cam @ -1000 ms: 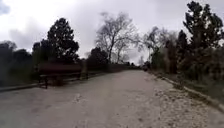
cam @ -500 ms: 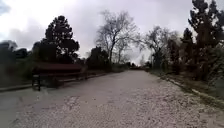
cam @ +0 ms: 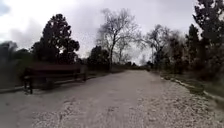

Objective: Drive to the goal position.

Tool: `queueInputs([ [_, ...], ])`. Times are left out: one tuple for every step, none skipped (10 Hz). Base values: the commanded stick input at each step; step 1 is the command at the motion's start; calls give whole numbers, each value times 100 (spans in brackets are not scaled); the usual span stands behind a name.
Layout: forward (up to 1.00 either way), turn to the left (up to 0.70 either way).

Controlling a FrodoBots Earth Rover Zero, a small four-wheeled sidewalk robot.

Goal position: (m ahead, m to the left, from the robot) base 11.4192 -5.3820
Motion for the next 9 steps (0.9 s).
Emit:
queueInputs([
  [70, 0],
  [70, 0],
  [70, 0],
  [70, 0],
  [70, 0],
  [70, 0],
  [70, 0],
  [70, 0],
  [70, 0],
])
